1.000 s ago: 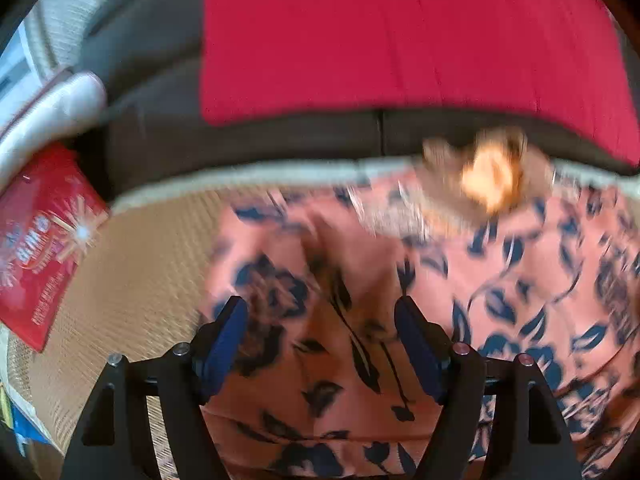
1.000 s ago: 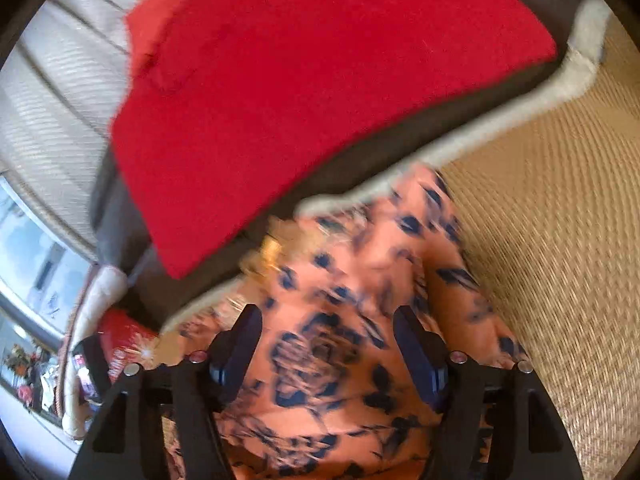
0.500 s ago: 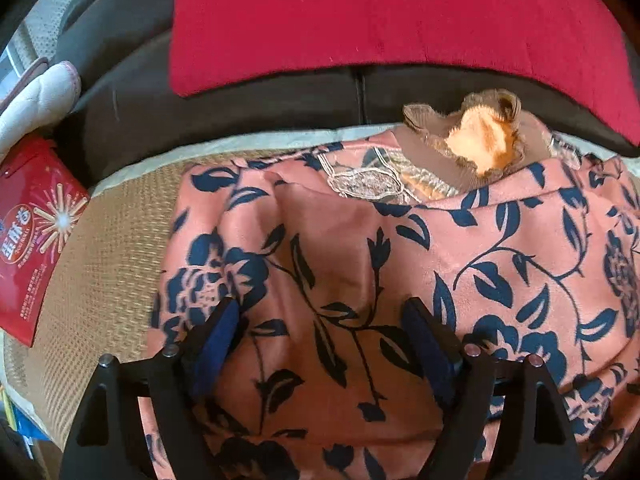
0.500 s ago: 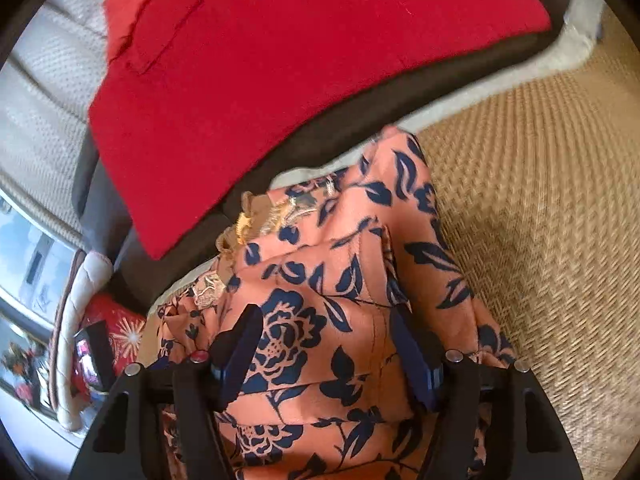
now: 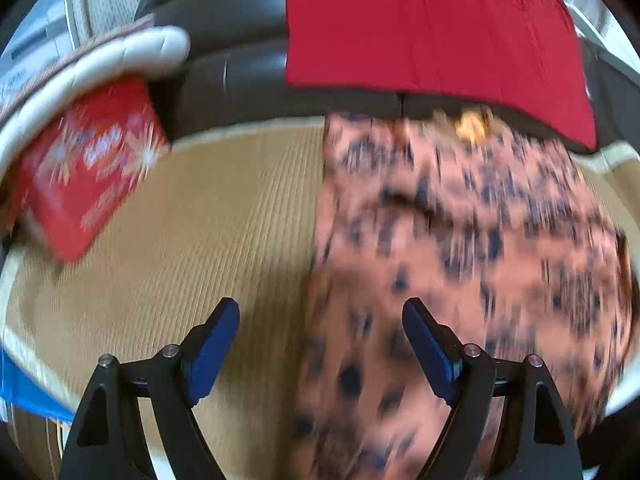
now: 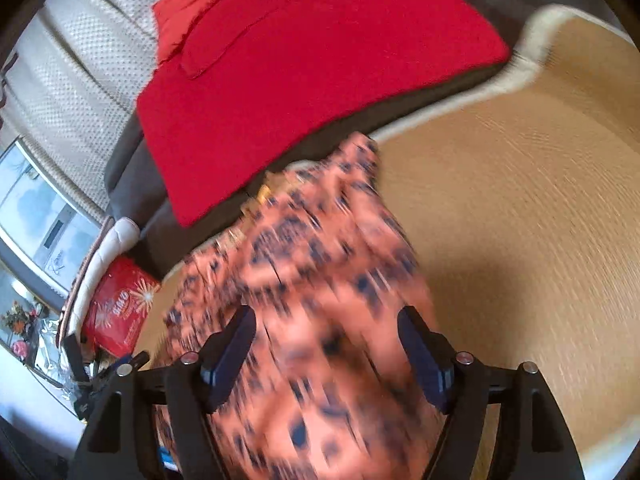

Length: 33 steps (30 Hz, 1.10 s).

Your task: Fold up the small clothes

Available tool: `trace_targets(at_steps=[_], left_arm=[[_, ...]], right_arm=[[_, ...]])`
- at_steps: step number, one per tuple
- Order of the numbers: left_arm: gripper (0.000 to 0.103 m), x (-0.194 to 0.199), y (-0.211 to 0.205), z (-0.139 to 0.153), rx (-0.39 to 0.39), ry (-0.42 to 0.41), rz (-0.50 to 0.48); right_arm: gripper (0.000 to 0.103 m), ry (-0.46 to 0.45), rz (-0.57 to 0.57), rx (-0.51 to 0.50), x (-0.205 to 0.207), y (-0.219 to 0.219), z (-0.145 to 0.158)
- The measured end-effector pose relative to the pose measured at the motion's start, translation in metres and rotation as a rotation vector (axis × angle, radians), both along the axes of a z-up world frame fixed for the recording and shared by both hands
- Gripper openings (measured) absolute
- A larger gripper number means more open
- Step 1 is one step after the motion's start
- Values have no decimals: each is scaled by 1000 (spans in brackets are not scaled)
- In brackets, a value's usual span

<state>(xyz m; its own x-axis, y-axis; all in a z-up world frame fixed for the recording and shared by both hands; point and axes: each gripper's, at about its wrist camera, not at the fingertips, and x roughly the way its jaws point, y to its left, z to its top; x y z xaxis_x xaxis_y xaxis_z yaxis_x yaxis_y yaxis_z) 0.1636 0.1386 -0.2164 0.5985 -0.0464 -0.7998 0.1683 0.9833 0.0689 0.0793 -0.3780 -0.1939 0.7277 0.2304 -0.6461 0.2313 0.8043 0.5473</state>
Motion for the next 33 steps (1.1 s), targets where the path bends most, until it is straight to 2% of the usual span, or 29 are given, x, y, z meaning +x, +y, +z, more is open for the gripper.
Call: trace_targets(at_steps=[3,6,9,12,15,18,20,21,22,24,28,30,32,33], left_arm=[[84,-40,15,-11,-16,47,-38],[84,-61,16,-30,-35,122,-61],[84,-70,15,-36,-58,173,-88],[84,-67,19,-45,-48,228,-49],[84,-68,36,-52,-139,286,-6],[84,-70,46,-57,-164,308,10],[78,-74,51,-59,-172,312,-1],[68,-75,52,-60,-177,314,-7],[53,-77,53,-63,-185,324,-15],[36,-88,61,-73,-204,352,-34],[38,-98,56,-78,-183,357,-85],[48,-99,52,-80,-189,370,-93],[48,-102,51,-82,-189,376,-94],[48,-101,48,-82,-184,375,-95]], right_arm=[[84,60,-19,27,-46,0,-18],[84,185,-2,56,-71,9,-44],[84,242,19,114,-74,21,-63],[84,311,12,95,-69,33,-77],[84,326,-11,104,-64,45,-84],[84,352,-67,109,-60,51,-91],[84,377,-88,124,-57,55,-97],[84,378,-99,132,-56,56,-99],[86,380,-111,129,-55,57,-101],[85,386,-115,102,-50,63,-102],[82,397,-92,26,-46,76,-104],[74,402,-77,-16,-45,81,-100],[63,398,-69,-13,-49,82,-101],[60,396,-71,-7,-52,80,-102]])
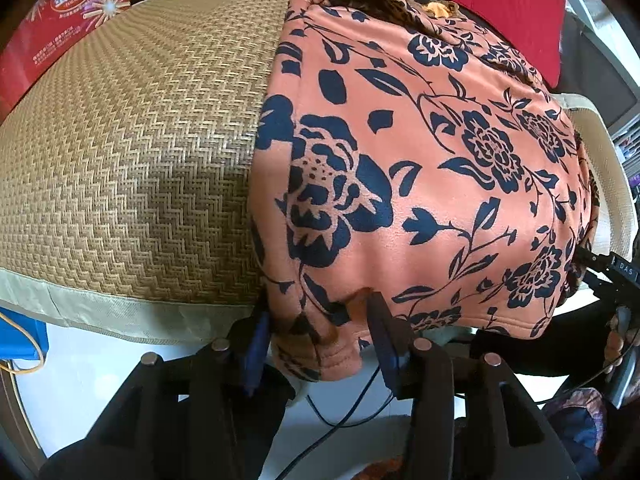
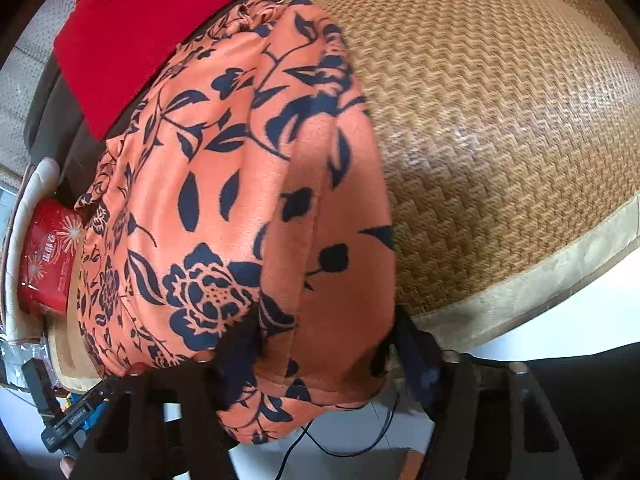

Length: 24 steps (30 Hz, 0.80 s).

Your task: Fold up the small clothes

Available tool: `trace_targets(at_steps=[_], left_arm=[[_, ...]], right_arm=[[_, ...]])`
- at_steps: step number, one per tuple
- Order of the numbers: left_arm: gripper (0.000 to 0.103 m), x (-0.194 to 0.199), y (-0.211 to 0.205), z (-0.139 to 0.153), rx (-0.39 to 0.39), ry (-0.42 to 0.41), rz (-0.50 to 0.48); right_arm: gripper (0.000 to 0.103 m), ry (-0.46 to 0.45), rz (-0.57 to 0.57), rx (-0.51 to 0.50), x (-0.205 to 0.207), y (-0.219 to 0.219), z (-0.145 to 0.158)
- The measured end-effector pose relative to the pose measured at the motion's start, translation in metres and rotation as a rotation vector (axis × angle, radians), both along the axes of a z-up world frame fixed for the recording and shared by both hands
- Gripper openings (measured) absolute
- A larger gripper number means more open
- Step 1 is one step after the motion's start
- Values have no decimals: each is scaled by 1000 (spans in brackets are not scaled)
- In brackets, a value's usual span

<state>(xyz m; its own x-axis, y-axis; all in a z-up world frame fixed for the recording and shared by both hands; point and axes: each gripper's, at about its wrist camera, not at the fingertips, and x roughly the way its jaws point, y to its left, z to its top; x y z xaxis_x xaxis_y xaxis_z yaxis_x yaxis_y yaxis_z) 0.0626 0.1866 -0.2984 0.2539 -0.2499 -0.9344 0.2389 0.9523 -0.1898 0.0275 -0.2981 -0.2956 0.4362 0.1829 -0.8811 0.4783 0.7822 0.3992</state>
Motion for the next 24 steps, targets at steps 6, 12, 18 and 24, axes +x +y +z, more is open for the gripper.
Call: trace_targets(at_steps=[6,12,18,24], left_arm=[[11,18,4,1,-74,14,31],[14,19,-3,1,-48,-1,5],[8,19,-11,12,-119,-39,-29],[7,23,-8,38,-245,-95,-60]], right_arm=[[57,10,-8,64,-6,-8,-8],[38,-3,18,103,-7,-12,-13],[15,-73,31,246,-10,-21,-6],[15,-202,34,424,-12,-34,9]])
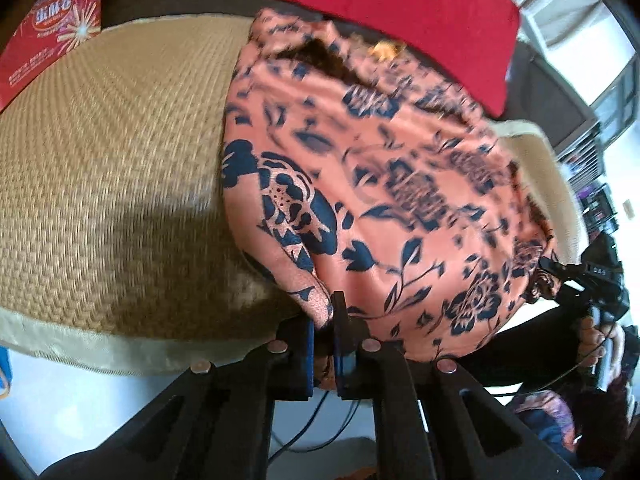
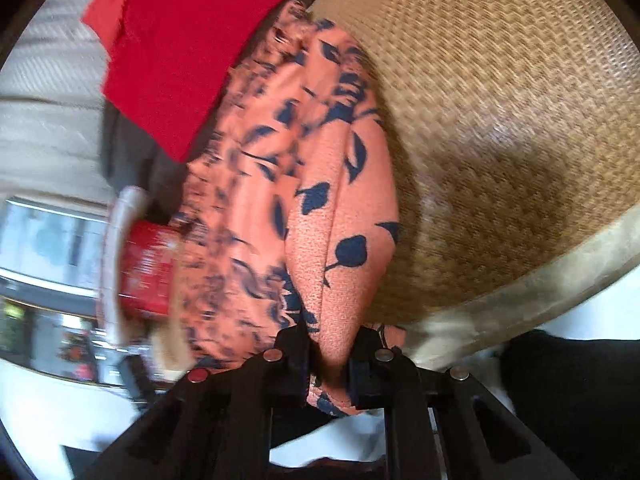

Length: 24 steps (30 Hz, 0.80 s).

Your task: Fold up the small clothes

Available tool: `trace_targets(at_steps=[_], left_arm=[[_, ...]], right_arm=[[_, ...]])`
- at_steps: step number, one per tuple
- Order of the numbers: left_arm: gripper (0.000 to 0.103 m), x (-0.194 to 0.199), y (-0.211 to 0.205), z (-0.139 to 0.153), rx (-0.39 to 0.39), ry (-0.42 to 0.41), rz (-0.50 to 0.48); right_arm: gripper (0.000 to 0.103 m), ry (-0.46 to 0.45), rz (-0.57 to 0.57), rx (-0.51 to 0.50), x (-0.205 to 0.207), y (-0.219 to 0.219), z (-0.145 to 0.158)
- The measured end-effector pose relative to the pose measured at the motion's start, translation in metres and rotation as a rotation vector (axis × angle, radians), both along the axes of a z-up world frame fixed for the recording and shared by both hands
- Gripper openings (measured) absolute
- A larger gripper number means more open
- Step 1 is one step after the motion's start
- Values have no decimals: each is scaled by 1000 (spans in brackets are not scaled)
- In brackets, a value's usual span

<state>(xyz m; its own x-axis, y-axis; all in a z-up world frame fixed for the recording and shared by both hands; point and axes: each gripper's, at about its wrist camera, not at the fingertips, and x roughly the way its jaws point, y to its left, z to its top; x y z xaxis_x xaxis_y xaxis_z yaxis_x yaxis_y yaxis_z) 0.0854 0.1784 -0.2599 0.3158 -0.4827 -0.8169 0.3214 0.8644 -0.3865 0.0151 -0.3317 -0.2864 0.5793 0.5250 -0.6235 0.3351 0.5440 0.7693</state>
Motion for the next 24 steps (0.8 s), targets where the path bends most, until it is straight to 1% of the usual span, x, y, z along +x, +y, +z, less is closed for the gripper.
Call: trace_targets(at_steps=[2,4,5,7,8,10,13,14,16,19,22,24], left_arm=[[7,1,1,10,-39,-38,0],[7,-1,0,12,-49,-49,-3],[8,1,-2,11,-34,-48,-4],[9,4,-5,4,31,-27,6],[9,9,-9,-3,66,1,11],[9,14,-13,-9,64,29,10],[8,17,-15,-7,41,19,-3],[8,18,-14,-3,11,14,-7],[7,22,-13,9,-31,8,-13],[6,38,-9,37,-94,-20,-13],[6,69,-2,78,-158,-72,-7],[6,92,0,96,-180,-102,0]], right_arm=[[15,-63,-8,58,1,-5,8],[15,-119,-5,87,1,-3,13],[15,-140,-4,97,2,-3,15],[15,-148,-2,105,4,-3,16],[15,-148,-2,105,5,-5,16],[15,-139,-6,108,9,-5,13],[15,-125,-5,109,13,-8,11],[15,-124,-5,116,11,-10,14],[15,-131,-4,127,11,-14,18],[15,-164,-7,140,19,-21,37],[15,-210,-19,138,36,-32,59],[15,-240,-33,136,55,-41,74]])
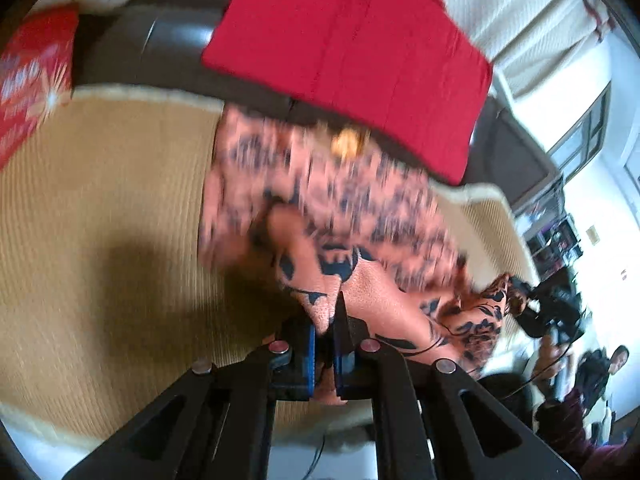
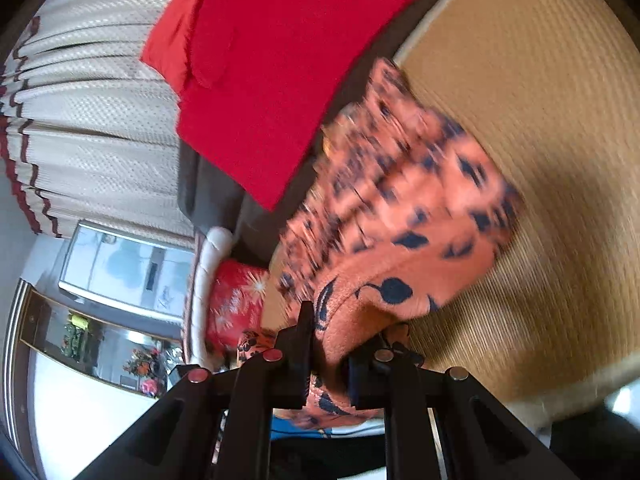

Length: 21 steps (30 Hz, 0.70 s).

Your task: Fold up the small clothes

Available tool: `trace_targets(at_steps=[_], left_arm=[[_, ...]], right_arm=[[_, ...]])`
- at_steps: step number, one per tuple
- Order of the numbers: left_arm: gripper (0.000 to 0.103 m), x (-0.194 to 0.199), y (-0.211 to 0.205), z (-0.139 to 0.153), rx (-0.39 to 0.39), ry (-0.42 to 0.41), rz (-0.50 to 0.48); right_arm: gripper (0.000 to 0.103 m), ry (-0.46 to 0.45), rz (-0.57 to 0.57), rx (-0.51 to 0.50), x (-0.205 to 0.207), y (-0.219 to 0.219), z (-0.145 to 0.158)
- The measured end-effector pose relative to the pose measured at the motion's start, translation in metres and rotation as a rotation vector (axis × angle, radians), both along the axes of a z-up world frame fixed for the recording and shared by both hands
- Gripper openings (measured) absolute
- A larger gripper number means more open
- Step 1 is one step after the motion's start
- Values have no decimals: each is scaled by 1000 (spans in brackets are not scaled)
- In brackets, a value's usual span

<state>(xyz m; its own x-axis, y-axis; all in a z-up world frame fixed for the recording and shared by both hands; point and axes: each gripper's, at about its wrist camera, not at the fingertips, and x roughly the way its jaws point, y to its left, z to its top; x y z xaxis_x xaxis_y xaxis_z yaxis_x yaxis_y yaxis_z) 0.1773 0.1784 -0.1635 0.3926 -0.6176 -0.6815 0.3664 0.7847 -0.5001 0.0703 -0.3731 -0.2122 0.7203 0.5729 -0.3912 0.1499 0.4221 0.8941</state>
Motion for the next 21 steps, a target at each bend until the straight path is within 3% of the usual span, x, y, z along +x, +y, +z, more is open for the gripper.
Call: trace_targets(at_steps=[4,7,10,13,15,16,17,19,21], left_arm=[[7,75,-4,31,-5,-66,74],[11,133,-4,23,-17,-30,148],[23,186,-16,-7,64,18,288],[28,197,-8,-26,40,-3,395],[28,190,-9,-32,44,-33,429],[30,179,-12,-34,45,-51,442],[32,172,-16,-35,52,-54,446],[35,165,-32,-34,110,-27,416],[35,150,-48,-22,136,-58,363]], right_arm=[[15,-57,-75,6,58,-28,23],[15,-69,-155,35,111,-47,20],[20,4,-225,60,166,-61,-6],[25,52,-300,141,192,-76,-46],[32,57,-330,100,196,-83,-50],[42,43,-327,85,197,-86,-47],[66,20,-322,66,197,-88,-42],[88,-67,-373,25,184,-90,-24],[89,-144,-384,-17,170,-90,-7]])
